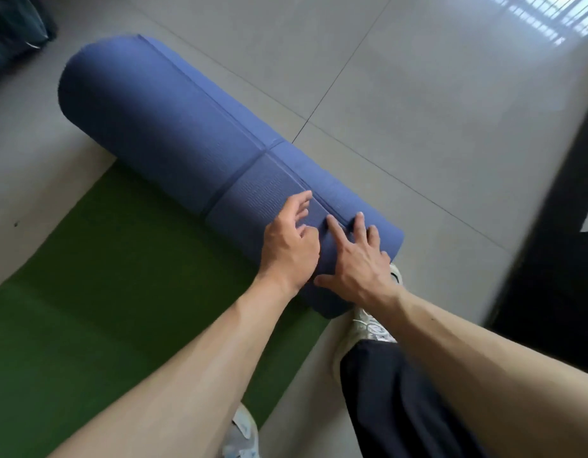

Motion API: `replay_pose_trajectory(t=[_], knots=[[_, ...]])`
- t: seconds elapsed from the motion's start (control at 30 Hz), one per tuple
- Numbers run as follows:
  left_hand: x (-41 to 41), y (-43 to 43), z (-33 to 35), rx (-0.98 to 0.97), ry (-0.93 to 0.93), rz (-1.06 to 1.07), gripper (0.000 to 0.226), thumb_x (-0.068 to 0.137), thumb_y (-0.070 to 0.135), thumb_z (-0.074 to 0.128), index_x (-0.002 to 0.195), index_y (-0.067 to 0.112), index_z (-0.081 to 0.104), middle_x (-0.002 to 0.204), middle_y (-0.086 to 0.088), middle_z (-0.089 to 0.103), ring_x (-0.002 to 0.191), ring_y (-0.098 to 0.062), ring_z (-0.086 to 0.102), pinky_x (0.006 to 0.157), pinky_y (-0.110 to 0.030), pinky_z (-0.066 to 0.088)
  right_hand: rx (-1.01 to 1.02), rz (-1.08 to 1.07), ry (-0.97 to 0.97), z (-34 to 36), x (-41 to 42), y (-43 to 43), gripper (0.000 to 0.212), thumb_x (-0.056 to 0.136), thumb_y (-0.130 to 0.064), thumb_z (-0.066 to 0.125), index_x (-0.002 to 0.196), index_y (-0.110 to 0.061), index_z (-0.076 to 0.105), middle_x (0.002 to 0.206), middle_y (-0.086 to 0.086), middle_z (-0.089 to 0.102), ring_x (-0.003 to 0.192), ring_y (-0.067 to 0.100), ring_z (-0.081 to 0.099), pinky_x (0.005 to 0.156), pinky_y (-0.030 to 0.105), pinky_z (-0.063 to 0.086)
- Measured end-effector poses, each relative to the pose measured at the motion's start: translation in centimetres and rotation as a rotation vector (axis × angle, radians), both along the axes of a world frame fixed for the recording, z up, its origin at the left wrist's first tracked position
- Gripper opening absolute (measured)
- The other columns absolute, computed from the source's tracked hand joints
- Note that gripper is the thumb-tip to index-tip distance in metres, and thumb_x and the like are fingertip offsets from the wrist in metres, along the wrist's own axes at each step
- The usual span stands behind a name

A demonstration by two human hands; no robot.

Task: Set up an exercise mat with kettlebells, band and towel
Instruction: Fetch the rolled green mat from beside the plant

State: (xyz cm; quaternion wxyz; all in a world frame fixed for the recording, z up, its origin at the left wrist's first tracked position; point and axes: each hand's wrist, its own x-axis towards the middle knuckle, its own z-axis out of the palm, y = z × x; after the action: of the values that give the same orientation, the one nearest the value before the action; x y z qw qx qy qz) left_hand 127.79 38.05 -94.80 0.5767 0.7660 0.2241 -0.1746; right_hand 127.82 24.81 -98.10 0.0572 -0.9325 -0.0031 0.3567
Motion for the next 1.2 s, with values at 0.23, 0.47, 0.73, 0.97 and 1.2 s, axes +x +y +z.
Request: replay_pose_trajectory(t=[0.23, 0.47, 0.73, 0.97, 1.2], knots=[[3.1, -0.5, -0.6, 0.313, 0.260, -0.201, 0.073, 0.097, 0.010, 0.050, 0.158, 0.039, 0.025, 0.169, -0.021, 0.008, 0.158, -0.028, 0.010, 0.120, -0.034, 0.024, -0.060, -0.231, -0.193, 0.1, 8.7, -5.0, 0.080, 0.095, -0.021, 0.059, 0.158, -0.037, 0.013, 0.170, 0.015, -0.010, 0.147, 0.041, 0.024, 0.107, 0.048, 0.038], [10.5, -6.1, -1.0, 0.241, 0.242, -0.327, 0.081, 0.096, 0.010, 0.051, 0.159, 0.044, 0.013, 0.172, -0.012, -0.005, 0.157, -0.029, 0.018, 0.119, -0.033, 0.025, 0.147, -0.064, -0.248, 0.8, 12.2, -5.7, 0.079, 0.094, -0.033, 0.063, 0.160, -0.027, 0.020, 0.171, 0.013, -0.001, 0.154, 0.033, 0.013, 0.116, 0.046, 0.030], [18.1, -10.8, -1.0, 0.120, 0.034, -0.287, 0.072, 0.086, 0.003, 0.051, 0.154, 0.026, 0.040, 0.165, -0.002, 0.033, 0.151, -0.018, 0.032, 0.124, -0.044, 0.030, 0.108, -0.165, -0.135, -1.0, 18.2, -10.8, 0.098, 0.084, -0.046, 0.071, 0.160, -0.035, 0.010, 0.170, 0.016, -0.003, 0.157, 0.035, 0.003, 0.121, 0.046, 0.026], [22.7, -13.8, -1.6, 0.267, 0.361, -0.255, 0.082, 0.094, 0.013, 0.054, 0.157, 0.049, 0.016, 0.165, -0.014, 0.030, 0.146, -0.036, 0.037, 0.117, -0.051, 0.037, 0.088, -0.463, -0.180, 0.5, 24.6, -17.1, 0.081, 0.092, -0.010, 0.057, 0.160, -0.031, 0.018, 0.170, 0.017, -0.003, 0.156, 0.037, 0.011, 0.120, 0.045, 0.029], [29.5, -17.2, -1.3, 0.178, 0.247, -0.293, 0.082, 0.093, 0.010, 0.053, 0.158, 0.046, 0.018, 0.168, 0.000, 0.022, 0.131, -0.019, 0.052, 0.115, -0.045, 0.041, 0.276, -0.168, -0.281, 0.8, 25.7, -16.4, 0.064, 0.089, -0.014, 0.063, 0.150, -0.020, 0.044, 0.166, 0.019, 0.020, 0.148, 0.039, 0.027, 0.114, 0.046, 0.035]])
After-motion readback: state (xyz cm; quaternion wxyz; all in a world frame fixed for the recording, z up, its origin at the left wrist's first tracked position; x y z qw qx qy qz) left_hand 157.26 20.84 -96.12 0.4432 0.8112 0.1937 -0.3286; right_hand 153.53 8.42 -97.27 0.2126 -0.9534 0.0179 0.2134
